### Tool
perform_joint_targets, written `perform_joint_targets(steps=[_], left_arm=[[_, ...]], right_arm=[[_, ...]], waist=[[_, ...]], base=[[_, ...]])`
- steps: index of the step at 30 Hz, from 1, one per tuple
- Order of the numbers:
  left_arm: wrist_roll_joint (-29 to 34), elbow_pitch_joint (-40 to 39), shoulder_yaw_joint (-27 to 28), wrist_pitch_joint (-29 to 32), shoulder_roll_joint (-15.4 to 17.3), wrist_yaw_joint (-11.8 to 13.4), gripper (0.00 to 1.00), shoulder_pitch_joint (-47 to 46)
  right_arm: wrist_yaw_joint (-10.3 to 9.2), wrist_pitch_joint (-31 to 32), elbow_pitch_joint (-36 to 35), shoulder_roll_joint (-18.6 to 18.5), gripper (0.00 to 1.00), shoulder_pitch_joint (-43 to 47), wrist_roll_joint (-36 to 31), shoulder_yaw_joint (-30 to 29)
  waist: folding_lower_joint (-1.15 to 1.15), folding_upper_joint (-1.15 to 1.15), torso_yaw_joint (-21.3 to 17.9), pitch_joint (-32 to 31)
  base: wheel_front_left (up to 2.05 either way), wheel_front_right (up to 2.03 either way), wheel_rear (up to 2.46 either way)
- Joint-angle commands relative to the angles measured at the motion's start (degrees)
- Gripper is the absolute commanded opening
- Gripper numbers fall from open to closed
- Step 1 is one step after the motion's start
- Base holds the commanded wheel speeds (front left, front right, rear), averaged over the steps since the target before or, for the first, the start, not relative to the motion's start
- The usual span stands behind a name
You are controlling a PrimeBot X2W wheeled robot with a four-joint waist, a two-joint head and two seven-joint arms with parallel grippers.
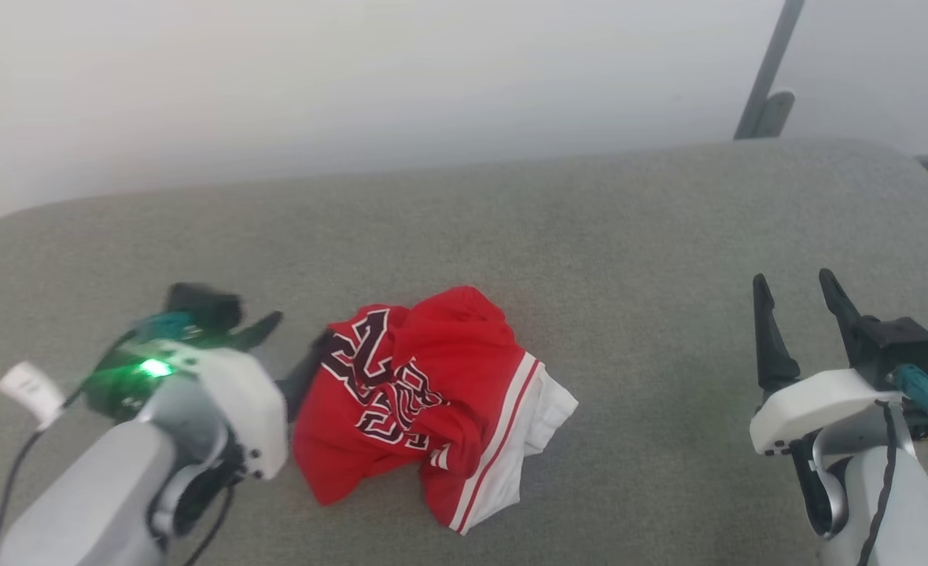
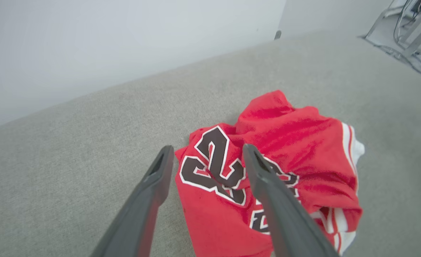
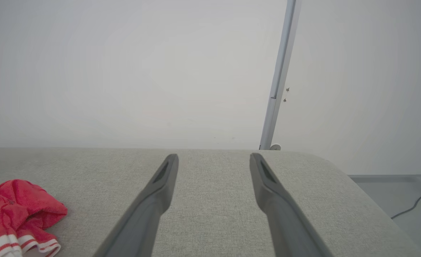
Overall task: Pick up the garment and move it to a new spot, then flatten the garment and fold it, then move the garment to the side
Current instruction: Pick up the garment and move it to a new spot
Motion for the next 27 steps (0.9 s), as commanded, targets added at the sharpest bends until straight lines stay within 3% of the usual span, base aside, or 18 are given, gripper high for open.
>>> perform_joint_targets(steps=[1, 7, 14, 27], left_arm=[[-0.61, -0.61, 0.89, -1.13, 0.34, 0.61, 1.00, 1.17], [-1.75, -3.69, 7.02, -9.93, 5.38, 3.24, 1.00, 7.85], [-4.10, -5.49, 14.40, -20.82, 8.38, 6.28, 1.00, 17.30], [-5.20, -6.59, 21.58, -25.54, 7.68, 4.61, 1.00, 27.73]], right_arm=[[-0.02, 0.06, 0.00, 0.08, 1.00, 0.60, 0.26, 0.07], [-0.02, 0.39, -0.11, -0.64, 1.00, 1.90, 1.29, -0.11], [-0.02, 0.21, 0.27, -1.27, 1.00, 3.52, 1.73, -1.09], [-0.02, 0.10, -0.29, -0.88, 1.00, 6.55, 2.06, -1.87]], waist=[[0.00, 0.00, 0.83, -1.04], [0.00, 0.00, 2.51, -2.51], [0.00, 0.00, 5.08, -4.35], [0.00, 0.00, 8.03, -5.74]], base=[[0.00, 0.00, 0.00], [0.00, 0.00, 0.00], [0.00, 0.00, 0.00], [0.00, 0.00, 0.00]])
